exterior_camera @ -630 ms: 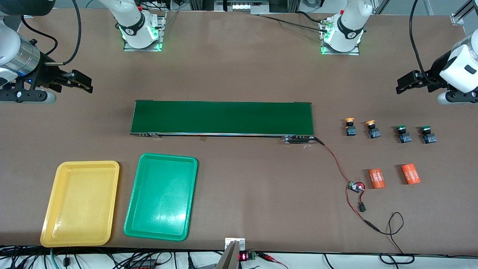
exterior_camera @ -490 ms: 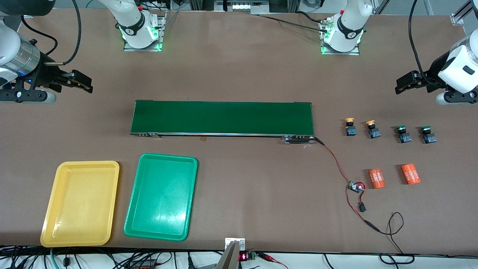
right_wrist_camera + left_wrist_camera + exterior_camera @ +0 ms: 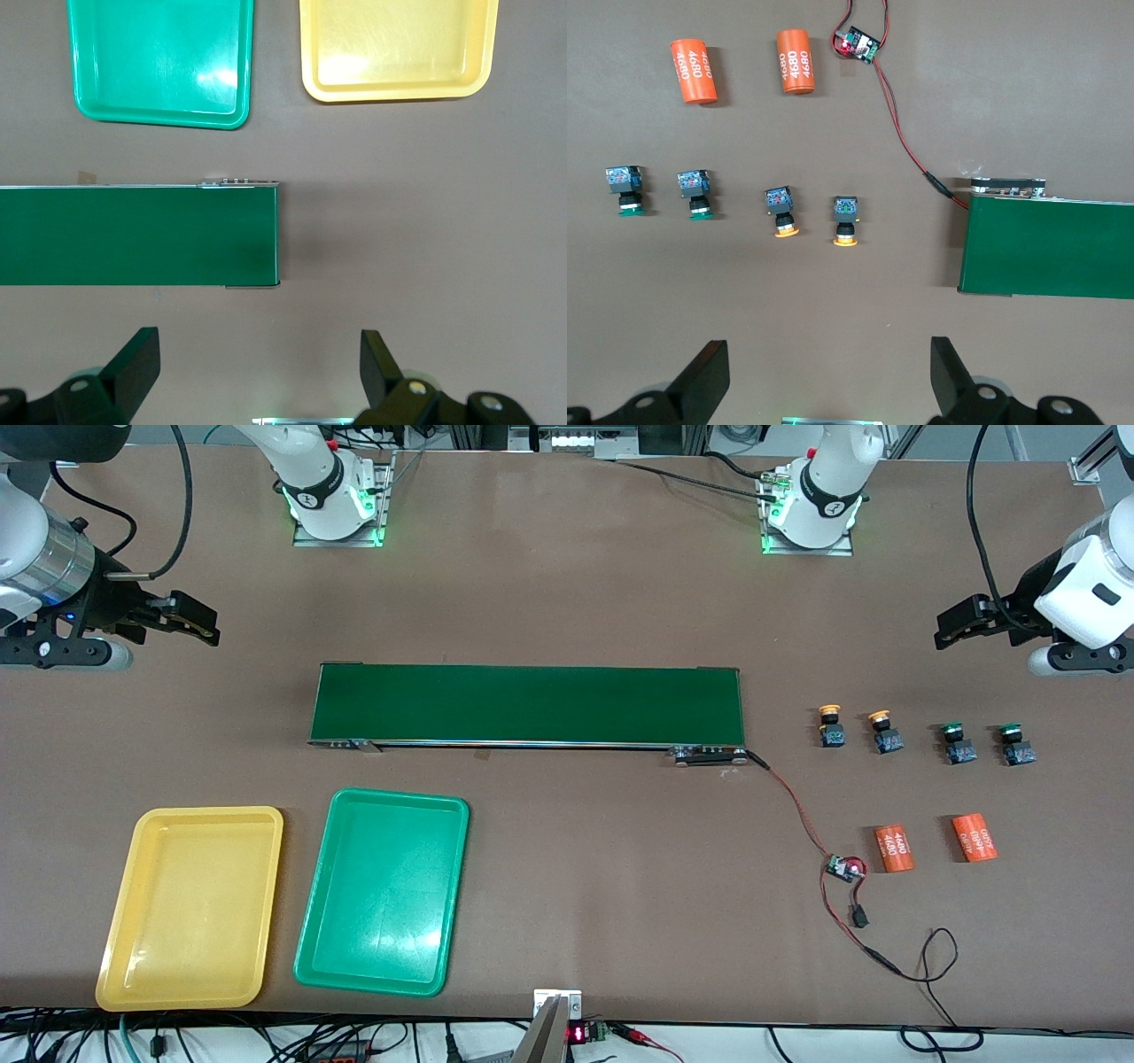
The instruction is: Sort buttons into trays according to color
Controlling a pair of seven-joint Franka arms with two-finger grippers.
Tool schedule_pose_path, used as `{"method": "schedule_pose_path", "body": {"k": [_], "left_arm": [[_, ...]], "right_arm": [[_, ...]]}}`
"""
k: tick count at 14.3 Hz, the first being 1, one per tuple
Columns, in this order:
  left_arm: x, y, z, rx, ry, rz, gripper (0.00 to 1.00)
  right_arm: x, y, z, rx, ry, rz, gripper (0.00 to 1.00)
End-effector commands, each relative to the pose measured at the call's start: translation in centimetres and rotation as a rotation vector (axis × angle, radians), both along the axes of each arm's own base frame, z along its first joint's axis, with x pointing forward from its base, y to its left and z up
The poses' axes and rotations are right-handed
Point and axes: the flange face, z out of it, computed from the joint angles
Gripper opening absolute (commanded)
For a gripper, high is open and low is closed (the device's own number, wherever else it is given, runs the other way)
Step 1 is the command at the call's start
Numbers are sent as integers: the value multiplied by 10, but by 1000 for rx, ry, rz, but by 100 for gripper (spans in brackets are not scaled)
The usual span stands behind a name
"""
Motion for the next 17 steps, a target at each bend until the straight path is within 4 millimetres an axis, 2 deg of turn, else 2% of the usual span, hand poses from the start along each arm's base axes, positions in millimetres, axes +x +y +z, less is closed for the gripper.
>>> {"method": "schedule_pose_path", "body": {"k": [1,6,7,8,9,10,13,15,16,17], "left_arm": [[3,1,4,18,2,-13,100],[8,5,6,21,8,-1,100],[10,3,-7,26,51,0,100],[16,0,-33,55,129,-11,100],[16,-3,-37,120,170,-44,100],[20,-11,-19,149,140,-62,100],[37,-3,-13,150,114,-29,100],[51,-3,-43,142,161,-23,100],[53,12,-33,63,143,4,100],[56,36,-35,-15,143,57,100]], "right_arm": [[-3,0,7,-12,-8,-15,100],[-1,0,7,-10,-19,-12,100],[-1,0,7,-10,-19,-14,100],[0,-1,7,-12,-20,-14,100],[0,-4,7,-12,-20,-17,100],[0,-5,7,-11,-20,-17,100],[2,-5,7,-10,-26,-17,100],[3,-5,8,-9,-39,-17,100],[5,-5,9,-8,-52,-17,100],[6,-4,9,-7,-63,-15,100]]}}
